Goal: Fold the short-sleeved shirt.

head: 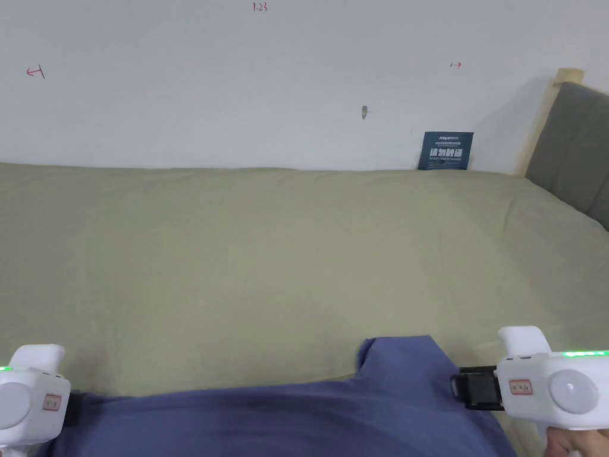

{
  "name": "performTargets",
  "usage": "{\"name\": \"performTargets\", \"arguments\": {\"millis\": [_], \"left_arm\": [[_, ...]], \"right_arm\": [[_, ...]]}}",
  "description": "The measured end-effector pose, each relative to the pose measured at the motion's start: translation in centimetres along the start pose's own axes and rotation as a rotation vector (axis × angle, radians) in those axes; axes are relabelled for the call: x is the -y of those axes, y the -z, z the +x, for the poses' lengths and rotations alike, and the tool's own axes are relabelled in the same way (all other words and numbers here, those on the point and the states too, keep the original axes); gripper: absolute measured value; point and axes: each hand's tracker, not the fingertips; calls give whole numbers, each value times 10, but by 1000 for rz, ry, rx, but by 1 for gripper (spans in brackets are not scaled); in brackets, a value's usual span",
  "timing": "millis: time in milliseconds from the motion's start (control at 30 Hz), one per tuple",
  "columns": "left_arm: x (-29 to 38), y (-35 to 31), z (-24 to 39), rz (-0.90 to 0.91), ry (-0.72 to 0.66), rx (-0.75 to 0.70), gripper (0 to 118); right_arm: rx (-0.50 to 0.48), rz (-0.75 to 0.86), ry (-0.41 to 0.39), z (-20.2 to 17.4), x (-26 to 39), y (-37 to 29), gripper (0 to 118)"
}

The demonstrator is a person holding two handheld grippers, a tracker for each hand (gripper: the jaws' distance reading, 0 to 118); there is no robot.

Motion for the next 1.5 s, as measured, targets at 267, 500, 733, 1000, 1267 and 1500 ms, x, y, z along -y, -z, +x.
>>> {"name": "performTargets", "arguments": {"millis": [267,500,733,1000,1267,1500], "left_arm": [[0,3,-4,-6,-2,12,3],[5,-18,-10,16,-5,22,3],[29,-85,-30,90,-23,57,3],[96,-174,-50,179,-15,104,3],[182,-204,-65,220,13,130,3],[233,-180,-73,162,-9,156,3]], "right_arm": [[66,-187,-97,-23,5,43,106],[14,-15,-44,-15,7,9,0],[-41,107,-45,-28,21,-93,0],[-82,171,-59,-12,76,-172,0],[-96,176,-63,-14,170,-214,0],[-87,81,-64,-17,223,-196,0]]}}
